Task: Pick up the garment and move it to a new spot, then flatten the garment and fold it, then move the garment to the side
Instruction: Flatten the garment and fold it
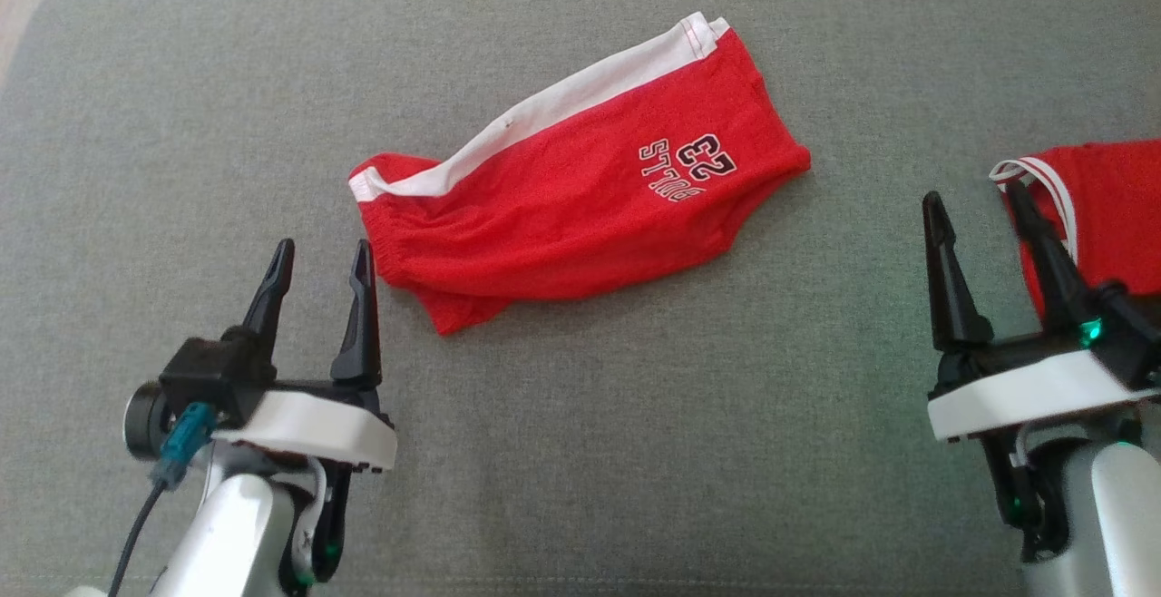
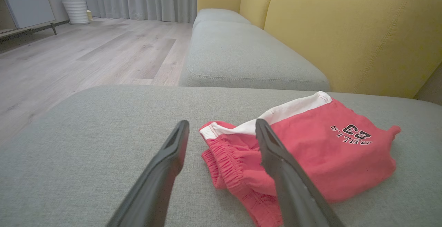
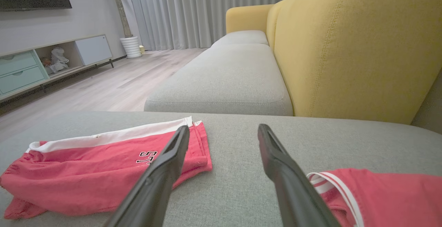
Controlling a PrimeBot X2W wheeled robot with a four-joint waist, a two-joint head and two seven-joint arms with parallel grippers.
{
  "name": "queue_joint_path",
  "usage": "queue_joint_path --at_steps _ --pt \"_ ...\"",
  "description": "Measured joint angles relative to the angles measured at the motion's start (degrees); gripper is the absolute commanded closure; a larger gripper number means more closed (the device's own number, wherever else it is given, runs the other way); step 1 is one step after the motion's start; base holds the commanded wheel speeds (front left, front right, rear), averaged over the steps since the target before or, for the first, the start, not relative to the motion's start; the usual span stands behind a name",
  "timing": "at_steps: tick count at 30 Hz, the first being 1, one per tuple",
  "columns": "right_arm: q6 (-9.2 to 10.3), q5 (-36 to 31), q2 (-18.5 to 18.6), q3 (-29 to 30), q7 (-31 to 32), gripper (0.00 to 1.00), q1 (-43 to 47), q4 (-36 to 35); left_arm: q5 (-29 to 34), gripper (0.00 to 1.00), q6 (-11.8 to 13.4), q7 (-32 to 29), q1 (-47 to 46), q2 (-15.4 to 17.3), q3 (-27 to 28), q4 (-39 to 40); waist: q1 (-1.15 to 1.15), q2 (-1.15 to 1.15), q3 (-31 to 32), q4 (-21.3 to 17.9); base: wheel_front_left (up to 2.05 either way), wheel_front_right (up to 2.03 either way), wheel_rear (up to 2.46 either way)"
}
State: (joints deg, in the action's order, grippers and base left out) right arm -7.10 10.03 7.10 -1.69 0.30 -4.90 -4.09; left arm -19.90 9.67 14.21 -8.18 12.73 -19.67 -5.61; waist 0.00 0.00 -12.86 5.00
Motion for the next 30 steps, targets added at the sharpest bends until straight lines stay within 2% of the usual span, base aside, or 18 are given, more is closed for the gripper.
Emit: queue_joint_path --at_steps 6,22,30 --pt "0.00 0.0 -1.0 0.5 1.5 0.00 1.0 -2.8 0.0 0.00 0.5 0.0 0.0 0.0 -0.1 0.0 0.00 0.00 0.1 0.1 0.00 0.00 0.00" --pt "0.00 0.0 -0.9 1.0 3.3 0.00 1.3 -3.1 0.0 0.00 0.4 0.0 -0.9 0.1 -0.9 -0.1 0.00 0.00 -1.3 1.1 0.00 0.00 0.00" --pt "0.00 1.0 -0.1 -0.3 4.8 0.00 -8.3 6.6 0.2 0.00 0.3 0.1 -4.5 -0.8 -1.6 0.1 0.00 0.00 -5.0 3.1 0.00 0.00 0.00"
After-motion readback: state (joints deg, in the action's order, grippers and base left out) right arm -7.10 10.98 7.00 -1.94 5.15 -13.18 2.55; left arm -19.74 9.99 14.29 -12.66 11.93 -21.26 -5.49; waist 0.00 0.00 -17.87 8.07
